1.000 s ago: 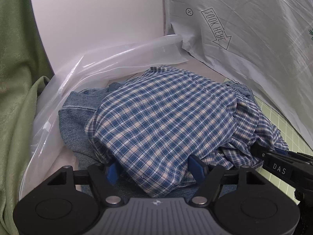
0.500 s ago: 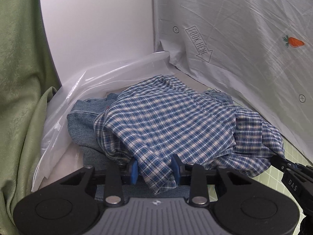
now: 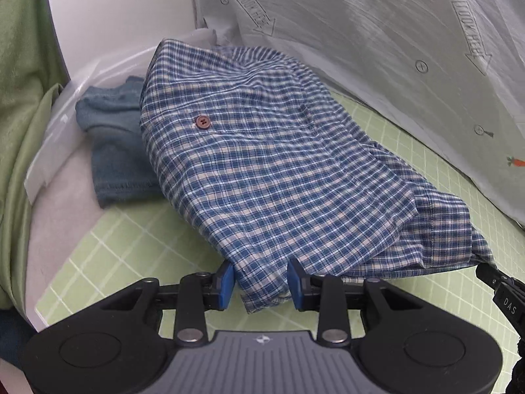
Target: Fold clothes
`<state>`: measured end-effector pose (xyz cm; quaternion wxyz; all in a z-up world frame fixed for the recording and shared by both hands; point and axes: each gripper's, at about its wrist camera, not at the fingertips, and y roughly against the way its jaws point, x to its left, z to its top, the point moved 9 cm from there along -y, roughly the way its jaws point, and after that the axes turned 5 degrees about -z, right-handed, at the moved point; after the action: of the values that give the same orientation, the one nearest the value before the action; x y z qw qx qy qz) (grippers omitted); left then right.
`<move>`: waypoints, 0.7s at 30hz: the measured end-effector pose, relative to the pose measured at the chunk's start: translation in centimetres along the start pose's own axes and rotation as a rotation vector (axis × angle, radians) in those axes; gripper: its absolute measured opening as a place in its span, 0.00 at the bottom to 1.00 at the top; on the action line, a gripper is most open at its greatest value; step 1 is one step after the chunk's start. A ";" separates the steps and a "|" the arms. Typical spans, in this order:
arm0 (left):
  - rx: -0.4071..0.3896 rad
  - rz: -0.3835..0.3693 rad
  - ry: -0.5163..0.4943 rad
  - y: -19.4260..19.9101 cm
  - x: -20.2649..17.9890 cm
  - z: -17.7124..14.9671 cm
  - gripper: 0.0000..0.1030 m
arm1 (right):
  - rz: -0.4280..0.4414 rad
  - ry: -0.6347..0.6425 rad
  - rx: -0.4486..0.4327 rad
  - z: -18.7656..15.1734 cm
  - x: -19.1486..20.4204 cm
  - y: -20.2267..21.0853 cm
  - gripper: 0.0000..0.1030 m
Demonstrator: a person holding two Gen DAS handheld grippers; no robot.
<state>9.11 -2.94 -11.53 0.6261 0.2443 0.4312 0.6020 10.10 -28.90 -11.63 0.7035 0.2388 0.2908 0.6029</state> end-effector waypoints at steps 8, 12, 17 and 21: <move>0.019 -0.040 -0.020 1.4 -8.0 -5.3 0.37 | -0.211 -0.107 0.018 -4.6 -15.3 2.9 0.03; 0.026 -0.043 -0.058 1.7 -11.4 -6.8 0.46 | -0.310 -0.247 0.039 -6.6 -22.7 4.0 0.04; 0.044 -0.039 -0.100 1.2 -13.3 -7.5 0.55 | -0.282 -0.437 0.094 -9.5 -27.2 4.8 0.52; 0.041 -0.035 -0.124 0.6 -13.7 -6.2 0.59 | -0.189 -0.555 0.117 -10.9 -26.9 4.3 0.74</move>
<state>4.96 -17.39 -10.85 0.6569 0.2861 0.4080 0.5659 -3.40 -54.94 -13.23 0.7943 0.4065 0.1425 0.4285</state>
